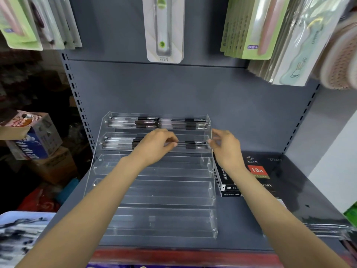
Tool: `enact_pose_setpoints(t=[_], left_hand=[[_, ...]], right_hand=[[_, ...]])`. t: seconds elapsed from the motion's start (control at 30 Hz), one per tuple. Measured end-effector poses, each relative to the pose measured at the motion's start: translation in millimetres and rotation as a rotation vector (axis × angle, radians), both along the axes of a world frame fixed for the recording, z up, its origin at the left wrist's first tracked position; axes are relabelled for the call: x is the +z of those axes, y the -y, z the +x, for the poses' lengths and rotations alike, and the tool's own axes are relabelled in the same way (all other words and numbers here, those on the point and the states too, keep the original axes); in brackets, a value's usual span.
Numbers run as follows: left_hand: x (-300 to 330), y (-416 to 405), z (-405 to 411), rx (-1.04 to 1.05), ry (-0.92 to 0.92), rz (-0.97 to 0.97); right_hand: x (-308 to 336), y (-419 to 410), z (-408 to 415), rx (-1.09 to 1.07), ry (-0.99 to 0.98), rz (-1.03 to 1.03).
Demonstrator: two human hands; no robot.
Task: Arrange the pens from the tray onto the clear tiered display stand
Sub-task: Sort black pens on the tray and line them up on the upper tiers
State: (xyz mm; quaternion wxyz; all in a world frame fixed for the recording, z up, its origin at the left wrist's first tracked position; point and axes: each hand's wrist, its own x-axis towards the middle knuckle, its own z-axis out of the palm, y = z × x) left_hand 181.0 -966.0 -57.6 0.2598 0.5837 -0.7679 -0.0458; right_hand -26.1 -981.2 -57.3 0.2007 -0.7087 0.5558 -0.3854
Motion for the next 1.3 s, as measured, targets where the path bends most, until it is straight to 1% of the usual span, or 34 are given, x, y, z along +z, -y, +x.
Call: enact_pose_setpoints(t=[0.07, 0.13, 0.2, 0.27, 0.37, 0.47, 0.53, 0.6, 0.7, 0.87, 0.93, 0.97, 1.03, 1.17, 1.3], left_hand=[[1.1, -7.0, 3.7, 0.041, -0.083, -0.083], [1.5, -19.2, 9.7, 0.087, -0.192, -0.145], [-0.9, -36.7, 19.1, 0.122, -0.272, -0.186], [-6.7, -58.8, 34.1, 0.142, -0.303, -0.219], [-20.0, -102.3, 71.0, 0.191, -0.298, -0.264], [-40.1, -149.3, 125.8, 0.259, -0.269, -0.25], [-57.8, -179.3, 170.0, 0.33, -0.24, -0.204], [-77.8, -210.4, 214.4, 0.413, -0.208, -0.116], [-112.3, -257.3, 279.2, 0.518, -0.249, 0.03], [-164.7, -323.9, 360.3, 0.668, -0.378, 0.162], [-185.4, -343.3, 383.1, 0.71, -0.398, 0.236], [-196.5, -351.1, 393.8, 0.712, -0.377, 0.275], [-216.6, -362.2, 411.2, 0.685, -0.298, 0.363], [-237.6, -368.6, 429.1, 0.572, -0.194, 0.56], [-254.5, -366.9, 440.9, 0.468, -0.036, 0.597]], right_hand=[[3.3, -13.4, 12.6, -0.002, -0.064, -0.141], [5.0, -24.6, 29.4, 0.054, -0.046, -0.202], [3.6, -34.9, 50.4, 0.144, -0.029, -0.182], [0.3, -49.5, 75.6, 0.235, -0.017, -0.128], [-11.7, -81.2, 123.5, 0.335, -0.015, -0.06], [-28.7, -120.1, 183.1, 0.417, -0.012, -0.026], [-43.2, -148.6, 228.0, 0.469, -0.033, -0.006], [-60.5, -176.8, 274.4, 0.52, -0.045, 0.033], [-92.2, -213.9, 340.0, 0.583, -0.091, 0.135], [-159.2, -251.9, 422.4, 0.676, -0.295, 0.397], [-185.0, -258.9, 444.3, 0.686, -0.397, 0.488], [-196.7, -261.4, 453.3, 0.69, -0.451, 0.519], [-217.1, -265.1, 467.1, 0.692, -0.523, 0.519], [-243.2, -268.7, 484.8, 0.653, -0.593, 0.474], [-248.9, -266.6, 495.1, 0.589, -0.675, 0.451]])
